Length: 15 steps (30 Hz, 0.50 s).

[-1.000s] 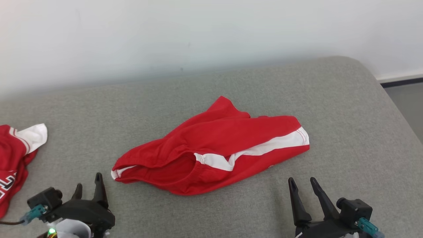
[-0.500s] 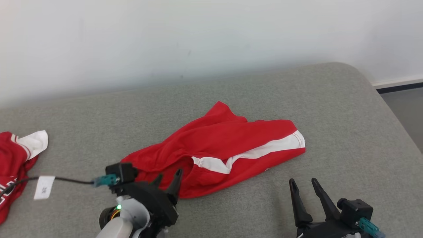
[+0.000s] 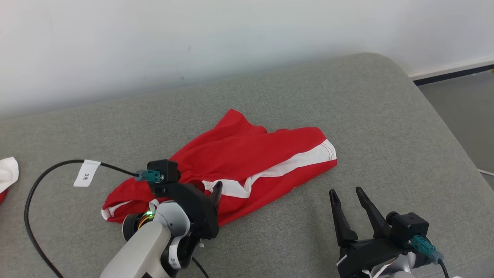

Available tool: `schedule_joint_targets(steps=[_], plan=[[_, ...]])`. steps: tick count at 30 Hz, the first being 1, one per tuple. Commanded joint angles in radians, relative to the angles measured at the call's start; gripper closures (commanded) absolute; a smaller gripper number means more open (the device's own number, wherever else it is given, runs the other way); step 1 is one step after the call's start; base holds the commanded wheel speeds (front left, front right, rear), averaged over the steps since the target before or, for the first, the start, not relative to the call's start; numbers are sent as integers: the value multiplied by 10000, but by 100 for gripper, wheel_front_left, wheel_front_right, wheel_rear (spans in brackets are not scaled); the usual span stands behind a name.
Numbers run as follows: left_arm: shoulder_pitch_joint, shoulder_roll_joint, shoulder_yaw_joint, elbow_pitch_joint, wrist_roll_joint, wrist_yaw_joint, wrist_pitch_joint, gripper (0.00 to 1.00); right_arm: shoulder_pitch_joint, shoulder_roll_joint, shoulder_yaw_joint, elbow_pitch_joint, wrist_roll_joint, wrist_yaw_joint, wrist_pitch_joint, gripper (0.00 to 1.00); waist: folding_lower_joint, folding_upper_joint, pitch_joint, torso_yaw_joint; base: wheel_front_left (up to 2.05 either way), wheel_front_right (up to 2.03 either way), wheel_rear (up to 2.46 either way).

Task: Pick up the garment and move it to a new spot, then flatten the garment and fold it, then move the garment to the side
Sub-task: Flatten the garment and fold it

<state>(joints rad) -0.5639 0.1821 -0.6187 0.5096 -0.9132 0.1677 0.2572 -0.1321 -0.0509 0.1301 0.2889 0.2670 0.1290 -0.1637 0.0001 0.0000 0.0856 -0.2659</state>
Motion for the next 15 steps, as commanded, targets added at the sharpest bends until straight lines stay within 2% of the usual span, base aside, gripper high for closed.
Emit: schedule_joint_targets(steps=[1,3,6,8,13,15], plan=[[-188,-31,-36,158,90,7,50,3,-130,-32,29,46,45,35,-77,0,-1,0,146,-84,0,0,0],[-292,-7,-35,287,93,-77,30,13,-171,-30,56,102,58,35,-104,0,-1,0,186,-80,0,0,0],[-373,-62,-51,437,85,-120,-16,50,-325,-68,90,189,35,35,-110,0,-1,0,201,-29,0,0,0],[-386,-96,-78,509,75,-113,2,56,-382,-135,83,250,13,35,-72,0,-1,0,178,37,0,0,0],[-338,-151,-128,515,24,-158,52,63,-557,-327,80,318,-5,35,79,0,-1,0,127,209,0,0,0],[-296,-155,-187,458,42,-178,76,92,-703,-433,14,374,95,35,323,0,-1,0,135,308,0,0,0]])
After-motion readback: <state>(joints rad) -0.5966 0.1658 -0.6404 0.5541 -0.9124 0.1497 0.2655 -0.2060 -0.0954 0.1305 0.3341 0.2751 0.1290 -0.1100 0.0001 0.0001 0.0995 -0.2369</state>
